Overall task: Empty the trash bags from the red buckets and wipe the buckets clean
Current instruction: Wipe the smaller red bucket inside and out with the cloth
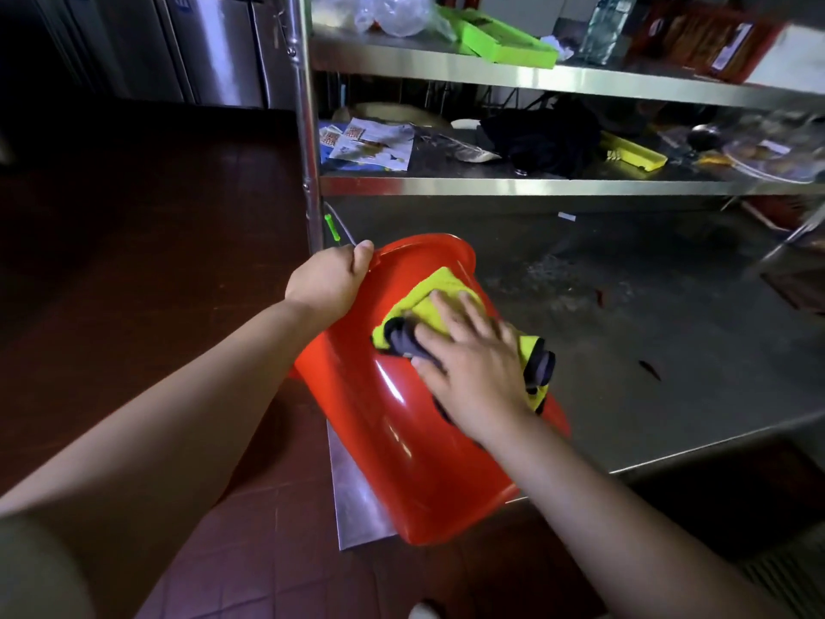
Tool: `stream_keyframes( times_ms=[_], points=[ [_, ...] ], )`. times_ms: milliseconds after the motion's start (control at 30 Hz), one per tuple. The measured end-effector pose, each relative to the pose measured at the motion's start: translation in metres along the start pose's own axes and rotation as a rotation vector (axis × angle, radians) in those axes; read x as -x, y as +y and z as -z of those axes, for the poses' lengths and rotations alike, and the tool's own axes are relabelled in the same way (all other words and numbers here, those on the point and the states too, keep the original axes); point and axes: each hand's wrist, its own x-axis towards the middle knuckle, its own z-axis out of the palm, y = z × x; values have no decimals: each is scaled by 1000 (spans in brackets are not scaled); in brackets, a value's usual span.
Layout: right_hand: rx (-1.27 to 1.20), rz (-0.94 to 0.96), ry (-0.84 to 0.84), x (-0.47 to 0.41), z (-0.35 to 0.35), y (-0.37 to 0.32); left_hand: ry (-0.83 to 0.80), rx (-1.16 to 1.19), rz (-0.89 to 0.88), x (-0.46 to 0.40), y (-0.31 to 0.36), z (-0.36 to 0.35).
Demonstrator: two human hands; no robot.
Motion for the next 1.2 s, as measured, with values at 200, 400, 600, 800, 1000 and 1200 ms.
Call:
stream_keyframes(
  times_ms=[200, 400, 600, 800, 1000, 1200],
  points=[
    [254, 316, -55, 58, -21, -52, -67, 31, -54, -13, 21, -1],
    [371, 449, -43, 69, -21, -28, -64, 132, -23, -18, 24, -6],
    [42, -33, 56, 35, -1, 34, -12, 176, 14, -11, 7, -12],
    [-553, -446, -14, 20, -1, 85, 13, 141, 22, -4, 8, -12],
    [-149, -334, 30, 49, -1, 50, -54, 76, 50, -10, 12, -10],
    [155, -174, 110, 81, -12, 3, -105, 88, 16, -24, 26, -12]
  ],
)
